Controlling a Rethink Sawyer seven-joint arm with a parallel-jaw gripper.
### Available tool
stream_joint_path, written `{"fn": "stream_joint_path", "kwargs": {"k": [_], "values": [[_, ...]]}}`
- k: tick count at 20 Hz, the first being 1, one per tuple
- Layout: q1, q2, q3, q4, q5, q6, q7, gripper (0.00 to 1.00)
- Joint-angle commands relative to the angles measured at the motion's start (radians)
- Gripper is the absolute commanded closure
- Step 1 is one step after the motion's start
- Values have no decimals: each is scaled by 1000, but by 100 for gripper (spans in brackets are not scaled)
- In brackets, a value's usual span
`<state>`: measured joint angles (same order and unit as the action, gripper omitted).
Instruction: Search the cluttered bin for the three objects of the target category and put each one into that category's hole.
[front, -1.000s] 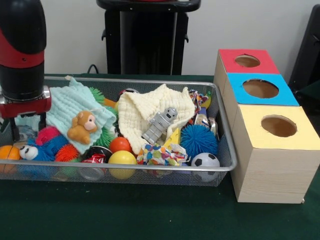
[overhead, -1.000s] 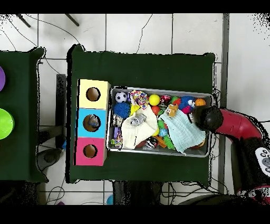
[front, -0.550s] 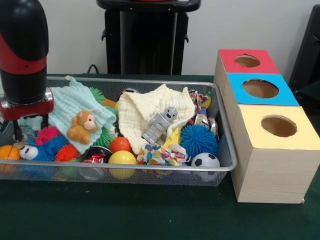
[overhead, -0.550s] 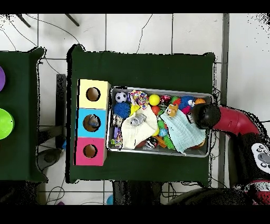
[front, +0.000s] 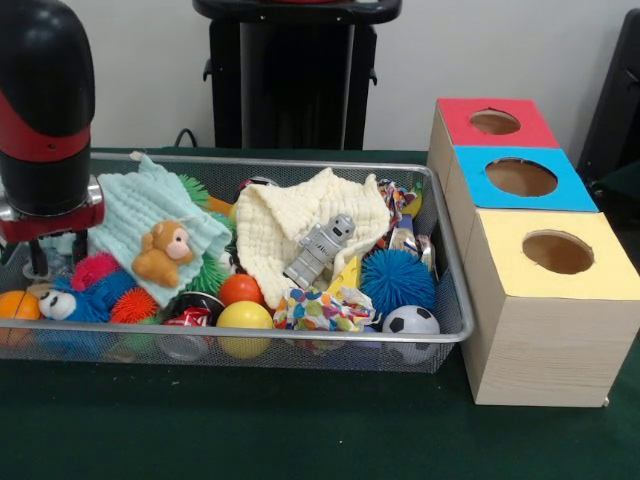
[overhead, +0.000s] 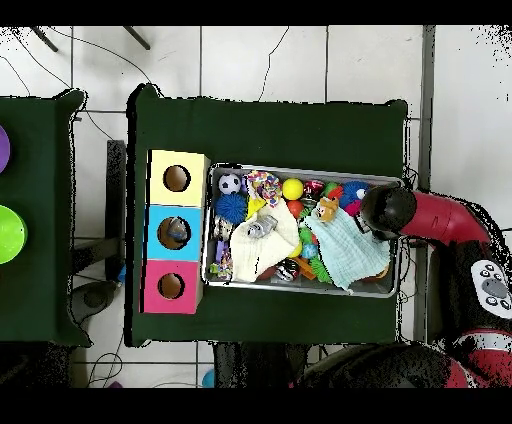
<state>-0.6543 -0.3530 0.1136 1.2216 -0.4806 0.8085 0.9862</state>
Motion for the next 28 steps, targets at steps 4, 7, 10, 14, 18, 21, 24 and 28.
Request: {"fn": "stream_joint_path", "kwargs": {"k": [4,7,10,14,18,21,24,28], "values": [[10,50,1,-31,-53,167,-82,100],[7,50,7,-27,-53,167,-88,100],[10,51,6,-34,-54,171,-86,100],[14,49,3,-40,-56,151,-68,100],[7,33,8,-26,-65,105,-76,100],[13,30,4,-31,-76,104,-85,100],[20,27,-1,-31,-85,94,-82,100],[31,21,-11,-26,-97,93,-77,0]]}}
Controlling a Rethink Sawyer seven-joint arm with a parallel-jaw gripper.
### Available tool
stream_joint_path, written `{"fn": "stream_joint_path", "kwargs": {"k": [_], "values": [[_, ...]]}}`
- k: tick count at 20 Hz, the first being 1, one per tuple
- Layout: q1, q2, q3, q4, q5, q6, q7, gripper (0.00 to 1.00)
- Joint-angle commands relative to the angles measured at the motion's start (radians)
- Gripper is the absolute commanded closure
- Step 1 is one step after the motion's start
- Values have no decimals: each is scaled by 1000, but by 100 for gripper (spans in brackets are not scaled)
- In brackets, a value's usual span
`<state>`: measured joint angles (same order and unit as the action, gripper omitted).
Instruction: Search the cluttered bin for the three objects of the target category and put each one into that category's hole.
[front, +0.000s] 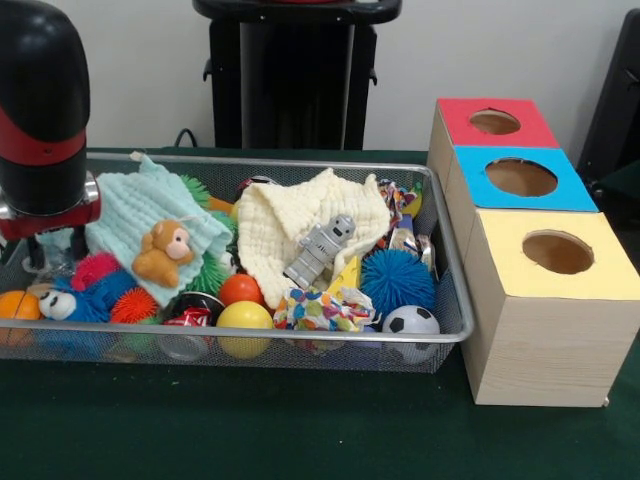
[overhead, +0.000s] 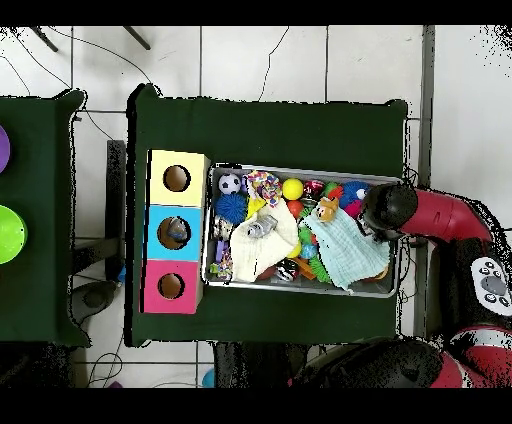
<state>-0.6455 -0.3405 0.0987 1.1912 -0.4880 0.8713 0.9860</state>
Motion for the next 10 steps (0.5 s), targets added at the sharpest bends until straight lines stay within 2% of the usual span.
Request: {"fn": "stream_joint_path", "kwargs": {"k": [1,10], "values": [[23,10,5,-1,-90,35,-78,0],[20,24,8,-5,-106,15,-62,0]]}}
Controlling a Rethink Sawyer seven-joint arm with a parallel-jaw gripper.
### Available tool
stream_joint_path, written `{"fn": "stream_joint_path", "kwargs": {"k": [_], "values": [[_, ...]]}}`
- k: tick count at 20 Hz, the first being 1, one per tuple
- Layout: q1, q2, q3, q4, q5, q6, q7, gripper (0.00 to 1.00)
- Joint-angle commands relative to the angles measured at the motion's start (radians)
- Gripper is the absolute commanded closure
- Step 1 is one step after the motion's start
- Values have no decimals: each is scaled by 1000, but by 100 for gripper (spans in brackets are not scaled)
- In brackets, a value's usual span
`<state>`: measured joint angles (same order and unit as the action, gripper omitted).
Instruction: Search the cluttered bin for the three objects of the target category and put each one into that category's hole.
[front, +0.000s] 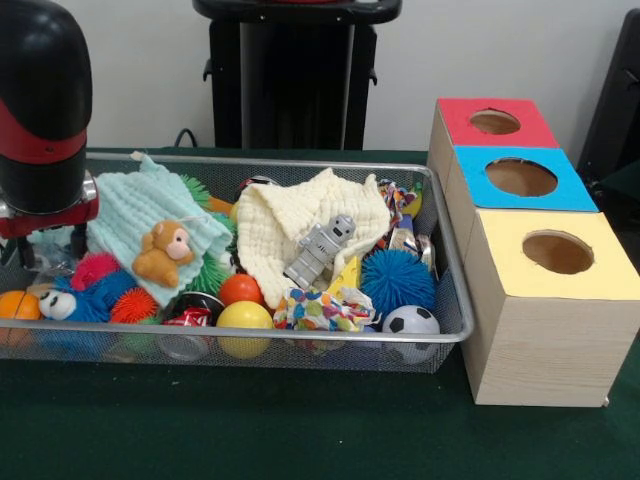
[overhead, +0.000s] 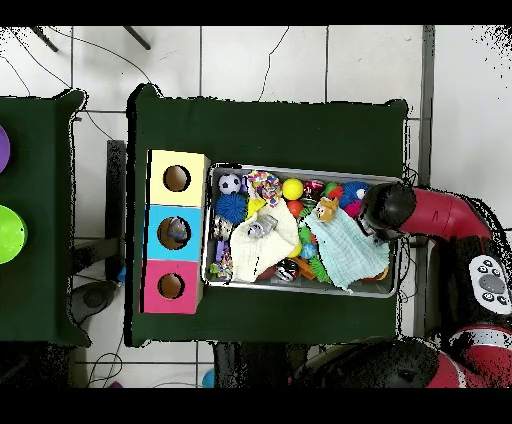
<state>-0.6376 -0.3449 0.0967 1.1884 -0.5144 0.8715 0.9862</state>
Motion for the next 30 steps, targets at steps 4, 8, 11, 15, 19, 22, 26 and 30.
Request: {"fn": "stream_joint_path", "kwargs": {"k": [4,8,11,15,19,22,26,30], "values": [[-21,106,8,-52,-111,-8,-88,0],[-38,114,25,-57,-108,-11,-110,0],[-43,117,30,-62,-106,-4,-118,0],[-57,150,35,-94,-92,54,-142,0],[-64,150,44,-103,-75,113,-165,0],[-54,153,38,-122,-77,171,-182,0],[-47,158,39,-137,-79,203,-191,100],[-44,159,44,-137,-79,214,-194,100]]}}
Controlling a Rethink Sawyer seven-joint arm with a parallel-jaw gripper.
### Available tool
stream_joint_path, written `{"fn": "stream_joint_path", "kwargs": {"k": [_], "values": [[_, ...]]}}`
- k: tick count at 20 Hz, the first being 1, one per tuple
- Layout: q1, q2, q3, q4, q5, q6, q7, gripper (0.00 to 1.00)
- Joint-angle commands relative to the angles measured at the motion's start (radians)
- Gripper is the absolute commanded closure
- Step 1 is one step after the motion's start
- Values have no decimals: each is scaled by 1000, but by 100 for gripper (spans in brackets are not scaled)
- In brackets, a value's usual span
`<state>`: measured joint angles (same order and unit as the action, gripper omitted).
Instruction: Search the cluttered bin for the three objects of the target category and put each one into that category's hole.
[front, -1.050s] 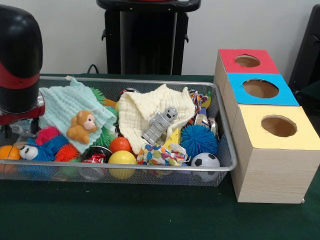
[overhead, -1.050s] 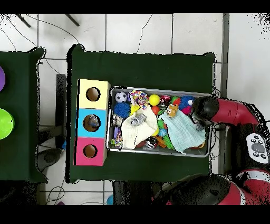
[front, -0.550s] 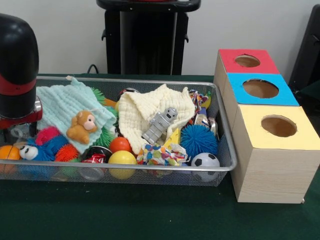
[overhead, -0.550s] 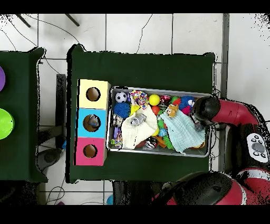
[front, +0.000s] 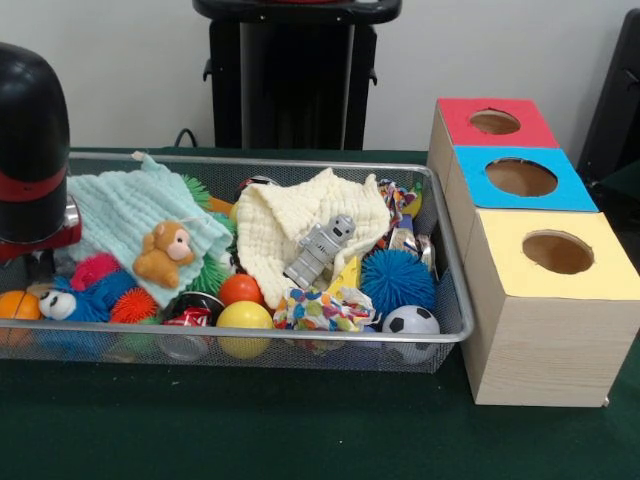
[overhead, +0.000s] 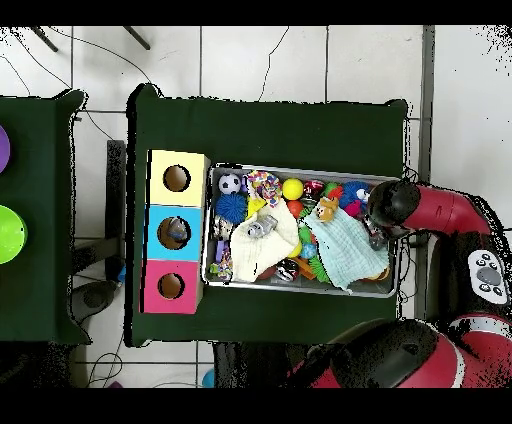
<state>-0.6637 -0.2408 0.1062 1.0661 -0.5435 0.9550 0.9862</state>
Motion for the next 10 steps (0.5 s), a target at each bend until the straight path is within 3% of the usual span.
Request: {"fn": "stream_joint_path", "kwargs": {"k": [1,10], "values": [[-17,54,34,-12,-50,133,-195,100],[-9,52,23,-11,-56,106,-153,100]]}}
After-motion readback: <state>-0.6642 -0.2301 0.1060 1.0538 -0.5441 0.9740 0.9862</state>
